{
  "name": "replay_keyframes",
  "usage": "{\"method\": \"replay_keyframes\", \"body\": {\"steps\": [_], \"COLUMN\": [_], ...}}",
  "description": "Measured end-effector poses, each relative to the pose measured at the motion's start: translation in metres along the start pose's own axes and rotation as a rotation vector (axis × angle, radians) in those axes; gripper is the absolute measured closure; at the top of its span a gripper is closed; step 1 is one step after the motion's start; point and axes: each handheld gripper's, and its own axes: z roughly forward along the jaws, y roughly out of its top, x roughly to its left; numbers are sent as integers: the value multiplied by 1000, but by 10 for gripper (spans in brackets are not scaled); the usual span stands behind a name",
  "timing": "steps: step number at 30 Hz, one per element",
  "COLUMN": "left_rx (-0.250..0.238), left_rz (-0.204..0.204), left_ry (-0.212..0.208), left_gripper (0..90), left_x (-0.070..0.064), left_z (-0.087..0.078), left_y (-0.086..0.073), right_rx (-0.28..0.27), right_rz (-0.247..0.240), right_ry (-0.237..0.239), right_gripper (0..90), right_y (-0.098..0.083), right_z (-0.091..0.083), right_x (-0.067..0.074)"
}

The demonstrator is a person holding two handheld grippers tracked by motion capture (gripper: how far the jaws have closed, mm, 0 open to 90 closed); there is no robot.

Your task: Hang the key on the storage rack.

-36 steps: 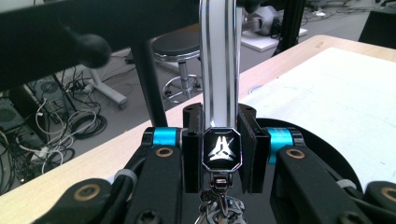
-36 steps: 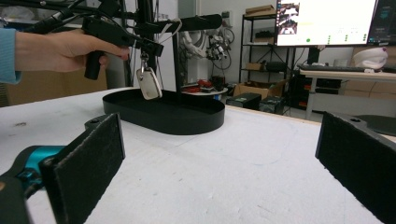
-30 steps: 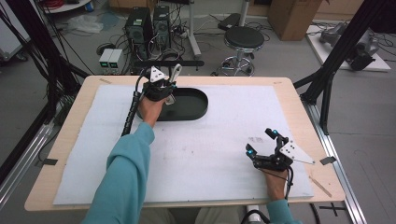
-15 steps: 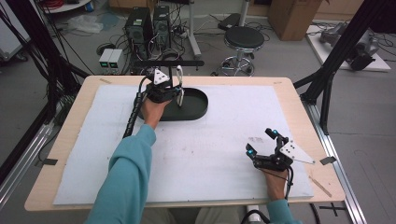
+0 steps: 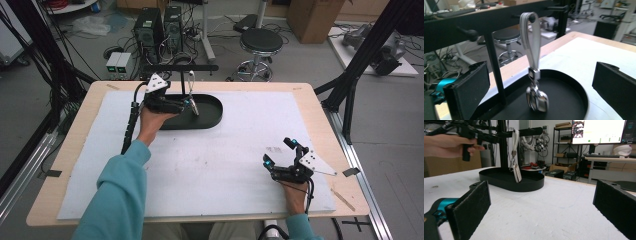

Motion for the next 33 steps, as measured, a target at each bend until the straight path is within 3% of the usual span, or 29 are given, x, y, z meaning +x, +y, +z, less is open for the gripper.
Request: {"method": "replay_keyframes", "body": {"steps": [4,11,19,26,33], "left_rx": [-46,-77,-109,-119,-156], "left_rz": [-7,31,24,1,-33], "left_ry": [-34,-81,-66,-35,-3], "left_gripper": [17,17,17,17,17], "left_x": [-2,-16,-18,-22,-23], "left_z": [-31,-87,-149,-182,-199], "left_y": [-2,-15,-51,-87,-116], "right_rx": [3,1,6,15,20], "right_rz": [3,5,4,1,-7], "right_ry": [1,3,-1,-4,-7], "right_gripper": [6,6,5,6,6], "right_y": [0,-1,-1,-1,-1], "right_z": [0,0,1,1,2], "right_x": [-1,-2,-2,-1,0]}}
